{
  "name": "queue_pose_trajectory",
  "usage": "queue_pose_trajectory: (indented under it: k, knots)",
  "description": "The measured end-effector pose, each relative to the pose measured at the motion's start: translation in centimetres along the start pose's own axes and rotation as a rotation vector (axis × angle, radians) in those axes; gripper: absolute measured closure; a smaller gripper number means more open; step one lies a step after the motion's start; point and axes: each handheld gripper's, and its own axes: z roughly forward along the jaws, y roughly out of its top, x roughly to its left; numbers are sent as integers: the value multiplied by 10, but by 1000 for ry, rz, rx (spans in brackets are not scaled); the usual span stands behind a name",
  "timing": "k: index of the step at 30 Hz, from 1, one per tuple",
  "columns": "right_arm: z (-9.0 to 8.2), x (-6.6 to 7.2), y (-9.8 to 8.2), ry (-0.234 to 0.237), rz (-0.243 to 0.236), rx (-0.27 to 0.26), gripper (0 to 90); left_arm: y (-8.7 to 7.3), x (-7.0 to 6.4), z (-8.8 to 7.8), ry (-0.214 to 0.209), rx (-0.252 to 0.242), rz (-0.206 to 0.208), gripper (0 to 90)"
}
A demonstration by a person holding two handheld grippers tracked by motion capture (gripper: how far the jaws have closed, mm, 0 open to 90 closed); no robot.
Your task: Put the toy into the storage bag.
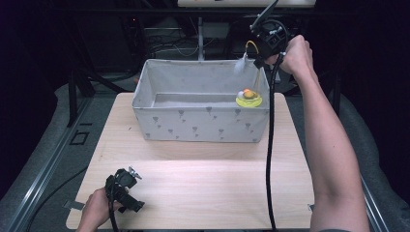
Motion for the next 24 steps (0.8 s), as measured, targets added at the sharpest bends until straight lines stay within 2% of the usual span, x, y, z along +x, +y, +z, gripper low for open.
queue_pose_trajectory:
  k: [10, 17, 24]
  knots:
    - [20, 0, -4, 31, 3, 15, 881, 0, 0, 1, 0, 5, 5, 9]
    - [36, 3, -8, 43, -17, 31, 881, 0, 0, 0, 0, 3, 3, 9]
    - [49, 2, -14, 59, -9, 49, 881, 0, 0, 0, -2, 2, 0, 8]
